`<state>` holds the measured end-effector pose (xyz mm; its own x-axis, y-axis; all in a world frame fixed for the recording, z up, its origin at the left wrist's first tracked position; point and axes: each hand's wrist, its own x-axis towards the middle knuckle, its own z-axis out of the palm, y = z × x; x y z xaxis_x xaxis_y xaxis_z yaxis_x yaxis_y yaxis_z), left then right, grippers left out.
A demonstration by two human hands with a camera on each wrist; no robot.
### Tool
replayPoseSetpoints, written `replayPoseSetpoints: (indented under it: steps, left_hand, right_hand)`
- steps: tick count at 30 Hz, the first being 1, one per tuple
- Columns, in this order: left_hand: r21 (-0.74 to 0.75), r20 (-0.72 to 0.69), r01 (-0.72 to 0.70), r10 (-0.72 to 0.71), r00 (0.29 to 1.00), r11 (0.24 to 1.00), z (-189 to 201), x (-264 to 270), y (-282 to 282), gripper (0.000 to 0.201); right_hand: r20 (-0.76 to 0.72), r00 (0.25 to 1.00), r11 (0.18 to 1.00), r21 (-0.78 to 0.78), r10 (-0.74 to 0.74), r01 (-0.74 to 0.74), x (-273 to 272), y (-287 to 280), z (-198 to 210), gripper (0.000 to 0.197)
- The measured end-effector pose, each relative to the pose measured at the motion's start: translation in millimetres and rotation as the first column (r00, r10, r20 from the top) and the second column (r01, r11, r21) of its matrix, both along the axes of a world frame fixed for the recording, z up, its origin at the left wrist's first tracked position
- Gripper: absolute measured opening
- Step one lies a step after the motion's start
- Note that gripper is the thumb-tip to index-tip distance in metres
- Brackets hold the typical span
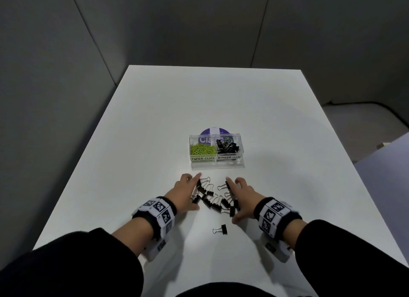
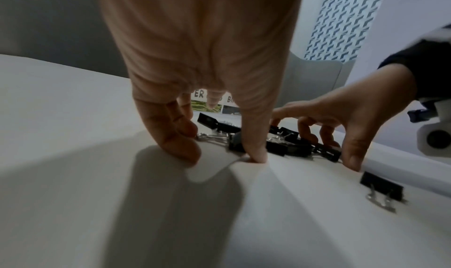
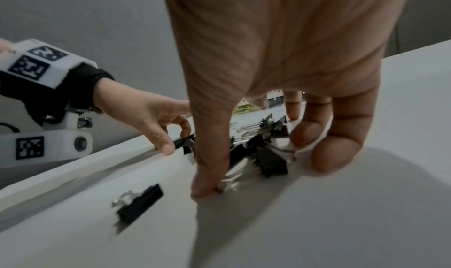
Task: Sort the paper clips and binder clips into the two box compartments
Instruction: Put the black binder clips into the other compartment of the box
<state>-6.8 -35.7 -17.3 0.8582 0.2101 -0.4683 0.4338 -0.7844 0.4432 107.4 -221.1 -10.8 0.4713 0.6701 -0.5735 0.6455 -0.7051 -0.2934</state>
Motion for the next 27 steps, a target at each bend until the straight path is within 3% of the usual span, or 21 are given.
replayPoseSetpoints:
  steps: [3, 8, 15, 19, 27]
  left_hand:
    - [0.016, -0.02, 0.022, -0.021, 1.0, 1.0, 2.1, 9.2, -2.3, 0.101]
    - [0.051, -0.007, 0.043, -0.043, 0.999, 0.998, 3.6, 15.3, -6.9, 0.087]
    - [0.055, -0.009, 0.058, -0.058, 0.998, 0.997, 5.6, 22.8, -11.9, 0.08]
    - [0.096, -0.023, 0.099, -0.097, 0.995, 0.99, 5.6, 29.2, -21.0, 0.082]
    - [0.172, -0.008, 0.121, -0.122, 0.993, 0.978, 3.3, 37.8, -28.6, 0.047]
  right_hand:
    - [0.009, 1.0, 1.0, -0.026, 0.013, -0.013, 6.3, 14.3, 5.0, 0.124]
    - [0.065, 0.996, 0.995, -0.077, 0.067, -0.062, 6.4, 33.3, 6.9, 0.118]
    - [0.01, 1.0, 1.0, -0.002, -0.016, 0.016, 6.9, 42.0, 7.9, 0.075]
    - [0.04, 0.999, 1.0, 0.012, -0.016, 0.015, 5.1, 44.5, 5.8, 0.064]
    - [0.087, 0.996, 1.0, 0.012, -0.016, 0.015, 7.8, 50.6, 1.7, 0.044]
